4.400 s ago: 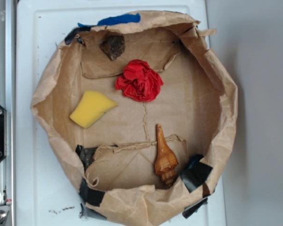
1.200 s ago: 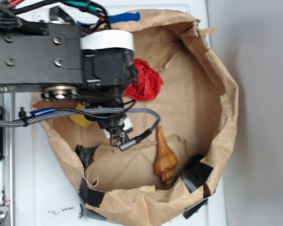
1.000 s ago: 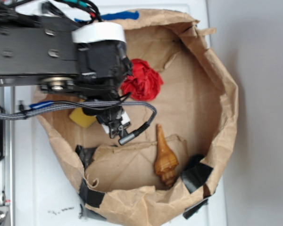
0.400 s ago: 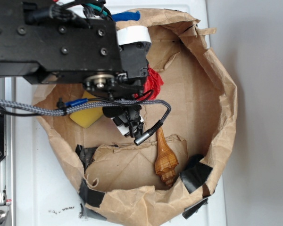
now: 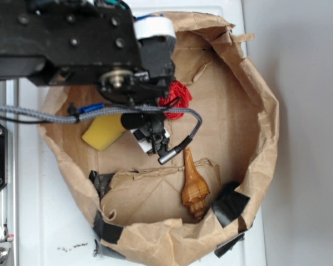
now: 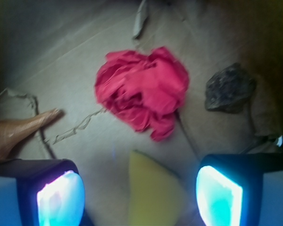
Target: Grab the green sponge.
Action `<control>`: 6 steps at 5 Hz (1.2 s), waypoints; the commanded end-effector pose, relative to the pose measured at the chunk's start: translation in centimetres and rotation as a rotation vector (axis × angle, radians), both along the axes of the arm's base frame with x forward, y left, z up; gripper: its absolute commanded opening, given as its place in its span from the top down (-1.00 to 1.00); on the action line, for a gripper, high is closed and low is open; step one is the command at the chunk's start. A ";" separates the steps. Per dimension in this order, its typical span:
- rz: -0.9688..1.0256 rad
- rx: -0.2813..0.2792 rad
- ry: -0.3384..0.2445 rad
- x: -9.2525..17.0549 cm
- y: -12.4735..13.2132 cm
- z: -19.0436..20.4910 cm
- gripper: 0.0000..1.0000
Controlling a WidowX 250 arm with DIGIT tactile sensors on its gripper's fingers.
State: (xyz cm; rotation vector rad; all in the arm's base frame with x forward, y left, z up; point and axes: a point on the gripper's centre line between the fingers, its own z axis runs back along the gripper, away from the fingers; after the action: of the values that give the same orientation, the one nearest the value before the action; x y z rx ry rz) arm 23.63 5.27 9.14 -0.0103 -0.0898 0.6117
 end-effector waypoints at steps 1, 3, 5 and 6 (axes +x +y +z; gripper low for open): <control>0.011 -0.020 -0.035 -1.4 0.9 -0.4 -1.00; -0.043 -0.043 -0.067 -3.4 -0.4 -1.5 -1.00; -0.044 -0.055 -0.081 -2.8 -0.4 -2.1 -1.00; -0.051 -0.044 -0.093 -2.8 -0.6 -2.6 -1.00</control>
State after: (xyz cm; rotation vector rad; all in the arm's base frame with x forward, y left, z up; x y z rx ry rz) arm 20.57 4.12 6.10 -0.0829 -0.1452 0.5633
